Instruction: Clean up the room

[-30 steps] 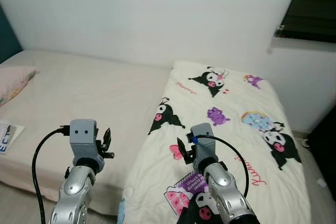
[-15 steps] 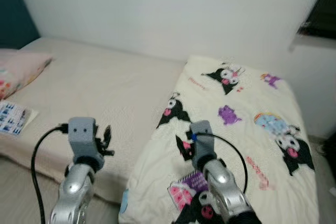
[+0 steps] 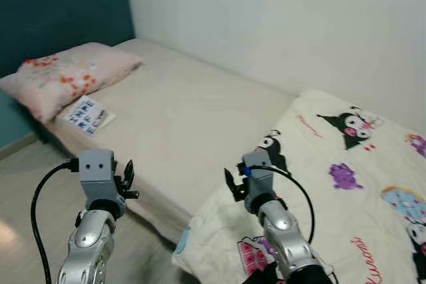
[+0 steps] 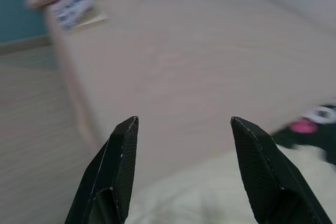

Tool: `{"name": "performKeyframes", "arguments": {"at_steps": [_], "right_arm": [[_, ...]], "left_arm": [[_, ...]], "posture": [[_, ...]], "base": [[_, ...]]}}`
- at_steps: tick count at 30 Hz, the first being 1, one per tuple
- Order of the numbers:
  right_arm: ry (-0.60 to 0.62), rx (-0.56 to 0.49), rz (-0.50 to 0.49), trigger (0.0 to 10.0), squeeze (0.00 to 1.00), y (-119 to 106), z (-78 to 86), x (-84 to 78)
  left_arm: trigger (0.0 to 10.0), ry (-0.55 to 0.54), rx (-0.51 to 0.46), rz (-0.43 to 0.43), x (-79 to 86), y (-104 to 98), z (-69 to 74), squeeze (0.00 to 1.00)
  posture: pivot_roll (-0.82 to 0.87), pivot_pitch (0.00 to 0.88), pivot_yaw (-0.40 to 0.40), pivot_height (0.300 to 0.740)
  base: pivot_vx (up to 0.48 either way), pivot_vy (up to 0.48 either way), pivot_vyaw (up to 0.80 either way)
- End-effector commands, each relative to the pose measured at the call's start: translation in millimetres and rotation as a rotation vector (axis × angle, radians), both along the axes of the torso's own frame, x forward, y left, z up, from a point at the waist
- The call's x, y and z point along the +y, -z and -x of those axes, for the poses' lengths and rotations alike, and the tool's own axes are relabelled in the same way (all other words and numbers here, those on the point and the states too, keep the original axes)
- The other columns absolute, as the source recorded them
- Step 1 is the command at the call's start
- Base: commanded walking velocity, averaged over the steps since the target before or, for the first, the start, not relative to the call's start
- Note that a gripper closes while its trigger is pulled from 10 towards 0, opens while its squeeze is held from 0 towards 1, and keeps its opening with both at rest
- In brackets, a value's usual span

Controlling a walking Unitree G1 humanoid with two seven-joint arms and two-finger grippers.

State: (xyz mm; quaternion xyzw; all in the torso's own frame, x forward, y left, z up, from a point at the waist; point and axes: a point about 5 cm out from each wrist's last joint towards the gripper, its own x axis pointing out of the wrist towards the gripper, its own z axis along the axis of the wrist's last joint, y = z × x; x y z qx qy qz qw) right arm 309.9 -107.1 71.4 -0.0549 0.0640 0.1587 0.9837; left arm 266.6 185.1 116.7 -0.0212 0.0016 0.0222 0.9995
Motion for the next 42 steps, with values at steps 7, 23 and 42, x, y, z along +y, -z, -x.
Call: {"name": "performKeyframes", "arguments": {"at_steps": [7, 23, 42], "right_arm": [[0.025, 0.016, -0.016, 10.0, 0.0, 3, -2.4, -6.2], [0.09, 0.017, -0.027, 10.0, 0.0, 6, -1.5, -17.0], [0.205, 0.003, -0.064, 10.0, 0.0, 13, 2.6, -37.2]], "left_arm": [[10.0, 0.008, 0.07, -0.033, -1.4, 11, 2.1, 0.0], [10.0, -0.069, 0.175, -0.143, 0.4, 25, -5.2, 0.0], [10.0, 0.002, 0.097, -0.216, -13.7, -10, -29.4, 0.0]], "posture": [[0.2, 0.027, -0.09, 0.74], [0.18, 0.014, -0.076, 0.74], [0.27, 0.0, 0.012, 0.74]], "base": [[0.0, 0.0, 0.8], [0.0, 0.0, 0.8], [0.0, 0.0, 0.8]]}}
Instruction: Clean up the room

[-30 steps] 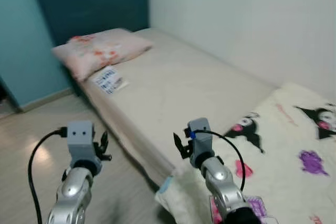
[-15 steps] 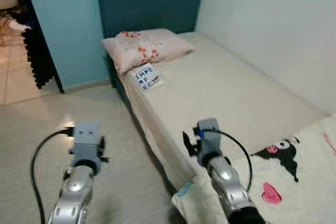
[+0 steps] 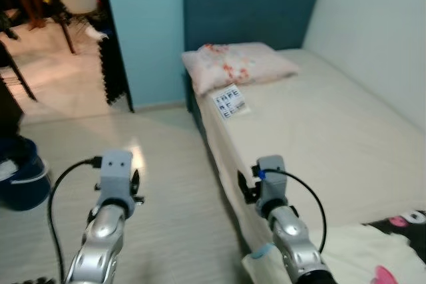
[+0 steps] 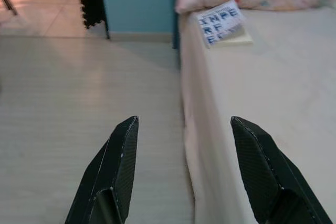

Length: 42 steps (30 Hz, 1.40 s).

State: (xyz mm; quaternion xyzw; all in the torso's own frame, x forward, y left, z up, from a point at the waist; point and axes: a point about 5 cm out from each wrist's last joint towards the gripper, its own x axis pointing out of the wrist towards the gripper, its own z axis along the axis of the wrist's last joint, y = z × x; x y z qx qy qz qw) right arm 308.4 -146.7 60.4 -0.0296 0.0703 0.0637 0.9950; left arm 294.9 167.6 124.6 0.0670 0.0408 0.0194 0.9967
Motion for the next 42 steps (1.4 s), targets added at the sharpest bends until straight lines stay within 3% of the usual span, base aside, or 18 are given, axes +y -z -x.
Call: {"name": "performKeyframes", "arguments": {"at_steps": [1, 6, 8, 9, 11, 14, 17, 19, 27, 33, 42], "right_arm": [[0.02, -0.012, -0.031, 10.0, 0.0, 1, 0.6, 1.4], [0.032, -0.023, -0.044, 10.0, 0.0, -1, 1.2, 4.2], [0.04, -0.015, -0.05, 10.0, 0.0, 2, 3.9, 6.3], [0.04, -0.015, -0.05, 10.0, 0.0, 2, 3.9, 6.3], [0.046, -0.003, -0.056, 10.0, 0.0, 5, 7.4, 6.0], [0.043, 0.0, -0.051, 10.0, 0.0, 6, 9.0, 5.3], [0.046, -0.004, -0.048, 10.0, 0.0, 6, 8.9, 3.3], [0.045, -0.009, -0.043, 10.0, 0.0, 5, 8.2, 2.1], [0.064, -0.056, -0.019, 10.0, 0.0, -4, 4.4, -1.9], [0.105, -0.069, -0.004, 10.0, 0.0, -6, 5.4, -7.5], [0.151, -0.061, -0.014, 10.0, 0.0, -4, 8.1, -11.4]], "left_arm": [[10.0, 0.004, 0.002, -0.052, 1.6, -8, -4.7, 0.0], [10.0, 0.018, -0.036, -0.03, 0.0, -19, -16.7, 0.0], [10.0, 0.001, -0.019, 0.041, 5.6, -6, -17.6, 0.0], [10.0, 0.001, -0.019, 0.041, 5.6, -6, -17.6, 0.0], [10.0, -0.035, 0.035, 0.087, 13.4, 20, -10.7, 0.0], [10.0, -0.041, 0.077, 0.098, 15.7, 35, -4.0, 0.0], [10.0, -0.031, 0.075, 0.087, 13.9, 34, -2.4, 0.0], [10.0, -0.034, 0.085, 0.033, 14.3, 33, -2.7, 0.0], [10.0, -0.017, 0.053, 0.001, 8.6, 32, 0.2, 0.0], [10.0, 0.003, 0.032, 0.039, 0.7, 31, -2.4, 0.0], [10.0, 0.024, 0.033, 0.084, -4.3, 28, -3.0, 0.0]], "posture": [[0.27, 0.0, 0.012, 0.74], [0.21, 0.0, 0.01, 0.74], [0.18, 0.0, -0.008, 0.74], [0.18, 0.0, -0.008, 0.74], [0.17, 0.0, -0.023, 0.74], [0.16, 0.005, -0.028, 0.74], [0.17, 0.008, -0.033, 0.74], [0.17, 0.012, -0.036, 0.74], [0.17, 0.016, -0.046, 0.74], [0.16, 0.013, -0.045, 0.74], [0.15, 0.012, -0.022, 0.74]], "base": [[0.0, 0.0, 0.8], [0.0, 0.0, 0.8], [0.0, 0.0, 0.8], [0.0, 0.0, 0.8], [0.0, 0.0, 0.8], [0.0, 0.0, 0.8], [0.0, 0.0, 0.8], [0.0, 0.0, 0.8], [0.0, 0.0, 0.8], [0.0, 0.0, 0.77], [0.0, 0.0, 0.0]]}}
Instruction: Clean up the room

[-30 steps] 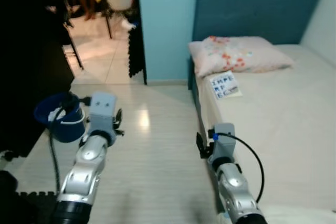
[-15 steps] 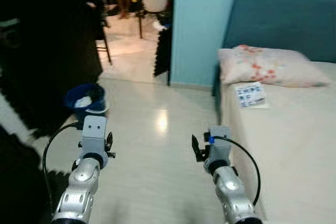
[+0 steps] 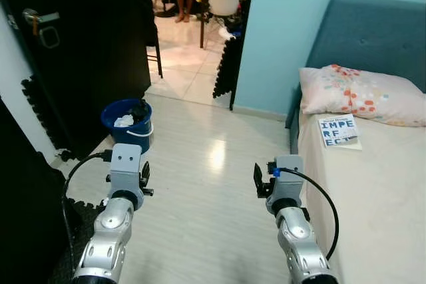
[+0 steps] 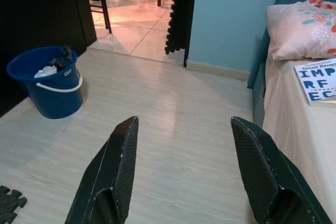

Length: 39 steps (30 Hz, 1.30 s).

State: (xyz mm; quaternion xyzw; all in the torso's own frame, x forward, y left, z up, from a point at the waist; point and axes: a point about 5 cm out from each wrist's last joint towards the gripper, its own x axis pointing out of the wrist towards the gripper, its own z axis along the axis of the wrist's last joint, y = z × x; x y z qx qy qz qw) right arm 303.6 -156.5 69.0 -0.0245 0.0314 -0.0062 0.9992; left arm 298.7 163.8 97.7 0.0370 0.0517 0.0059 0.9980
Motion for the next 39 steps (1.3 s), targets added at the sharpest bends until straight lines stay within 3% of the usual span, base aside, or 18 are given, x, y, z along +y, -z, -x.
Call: {"name": "performKeyframes", "arguments": {"at_steps": [1, 18, 39], "right_arm": [[0.012, 0.022, -0.011, 10.0, 0.0, 5, 3.6, -1.5], [-0.05, 0.044, -0.017, 10.0, 0.0, 7, 1.8, 8.7], [-0.077, 0.058, -0.017, 10.0, 0.0, 9, -0.6, 13.1]], "left_arm": [[10.0, 0.001, 0.004, 0.033, -0.4, 0, 0.9, 0.0], [10.0, 0.022, -0.007, 0.047, -5.8, -3, 2.1, 0.0], [10.0, 0.003, -0.018, 0.053, 1.0, -5, 4.9, 0.0]], "posture": [[0.15, 0.012, -0.022, 0.74], [0.16, 0.013, -0.033, 0.74], [0.18, 0.0, -0.049, 0.74]], "base": [[0.0, 0.0, 0.0], [0.294, 0.0, 0.0], [0.339, 0.0, 0.0]]}}
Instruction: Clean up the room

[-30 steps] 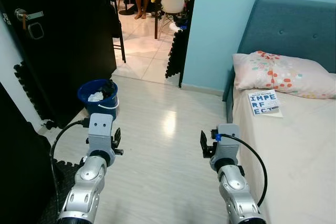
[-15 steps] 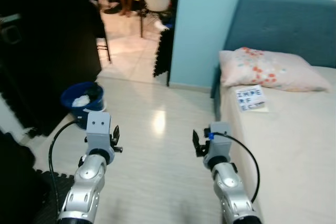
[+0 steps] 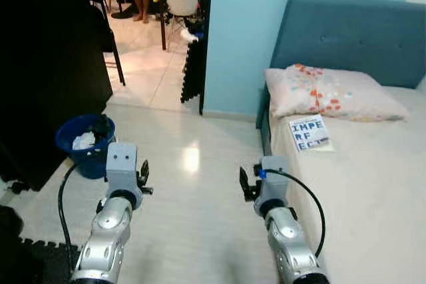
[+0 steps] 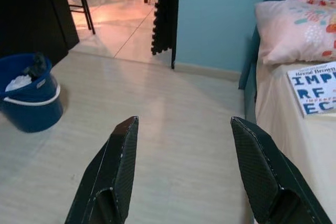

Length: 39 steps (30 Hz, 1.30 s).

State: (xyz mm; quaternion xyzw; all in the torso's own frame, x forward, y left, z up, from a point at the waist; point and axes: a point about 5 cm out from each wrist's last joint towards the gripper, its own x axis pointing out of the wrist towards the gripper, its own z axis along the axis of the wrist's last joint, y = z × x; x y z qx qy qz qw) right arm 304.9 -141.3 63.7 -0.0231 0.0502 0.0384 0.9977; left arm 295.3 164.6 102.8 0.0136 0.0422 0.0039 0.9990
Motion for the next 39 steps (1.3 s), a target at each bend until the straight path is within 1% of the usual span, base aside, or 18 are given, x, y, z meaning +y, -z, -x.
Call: {"name": "performKeyframes", "arguments": {"at_steps": [1, 10, 39], "right_arm": [[0.011, 0.018, -0.01, 10.0, 0.0, 3.3, 0.8, -2.1], [0.004, 0.019, -0.011, 10.0, 0.0, 3.7, 0.2, 0.1], [0.035, 0.021, -0.014, 10.0, 0.0, 5.3, 0.5, -3.7]], "left_arm": [[10.0, 0.001, 0.002, 0.006, 0.1, -0.3, 1.4, 0.0], [10.0, -0.003, -0.001, 0.002, 2.4, -1.2, 0.9, 0.0], [10.0, 0.025, -0.002, 0.0, -0.3, -3.1, -4.1, 0.0]], "posture": [[0.18, 0.0, -0.049, 0.74], [0.18, 0.0, -0.048, 0.74], [0.17, 0.0, -0.029, 0.74]], "base": [[0.337, 0.0, 0.0], [0.34, 0.0, 0.0], [0.339, 0.0, 0.0]]}}
